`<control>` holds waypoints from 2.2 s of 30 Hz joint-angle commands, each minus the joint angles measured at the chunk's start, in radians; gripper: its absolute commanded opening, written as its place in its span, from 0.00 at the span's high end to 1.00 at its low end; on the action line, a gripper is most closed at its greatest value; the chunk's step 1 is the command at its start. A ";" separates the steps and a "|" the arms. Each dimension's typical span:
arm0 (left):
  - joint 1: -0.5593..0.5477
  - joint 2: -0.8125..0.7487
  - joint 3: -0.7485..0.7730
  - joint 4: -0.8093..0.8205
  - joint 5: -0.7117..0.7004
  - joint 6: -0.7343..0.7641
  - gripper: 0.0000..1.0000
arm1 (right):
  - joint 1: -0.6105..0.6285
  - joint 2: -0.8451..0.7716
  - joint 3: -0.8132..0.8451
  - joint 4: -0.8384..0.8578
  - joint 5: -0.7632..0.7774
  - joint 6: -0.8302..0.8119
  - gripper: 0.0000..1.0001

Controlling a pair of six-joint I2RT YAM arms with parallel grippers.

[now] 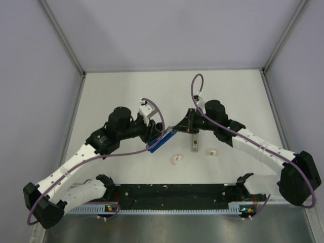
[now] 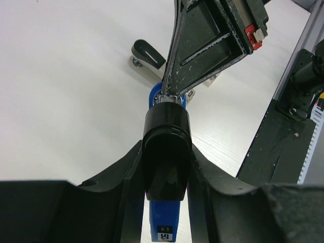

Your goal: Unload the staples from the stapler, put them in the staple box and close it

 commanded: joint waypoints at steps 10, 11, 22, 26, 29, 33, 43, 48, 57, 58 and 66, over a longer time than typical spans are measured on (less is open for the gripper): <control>-0.003 -0.138 0.056 0.593 -0.167 -0.089 1.00 | 0.015 -0.074 -0.180 0.126 0.073 0.166 1.00; -0.004 -0.144 0.056 0.605 -0.176 -0.088 1.00 | 0.016 -0.077 -0.189 0.141 0.072 0.184 1.00; -0.003 -0.210 0.035 0.772 -0.302 -0.066 1.00 | 0.016 -0.077 -0.237 0.270 0.036 0.327 1.00; -0.003 -0.222 0.016 0.849 -0.325 -0.068 1.00 | 0.018 -0.063 -0.261 0.328 0.024 0.378 1.00; -0.004 -0.229 0.001 0.913 -0.339 -0.068 1.00 | 0.027 -0.040 -0.266 0.374 0.013 0.413 1.00; -0.004 -0.241 -0.031 0.994 -0.363 -0.065 1.00 | 0.053 0.003 -0.269 0.457 0.009 0.477 1.00; -0.003 -0.261 -0.102 1.203 -0.392 -0.017 1.00 | 0.127 0.150 -0.303 0.816 0.000 0.709 1.00; -0.003 -0.258 -0.131 1.284 -0.423 0.018 1.00 | 0.174 0.233 -0.301 0.972 0.000 0.795 1.00; -0.003 -0.230 -0.182 1.427 -0.435 0.024 1.00 | 0.263 0.441 -0.248 1.292 -0.010 0.968 1.00; -0.004 -0.229 -0.189 1.446 -0.444 0.024 1.00 | 0.268 0.457 -0.239 1.315 -0.011 0.974 1.00; -0.004 -0.149 -0.205 1.568 -0.475 0.050 1.00 | 0.337 0.540 -0.160 1.392 -0.039 1.022 1.00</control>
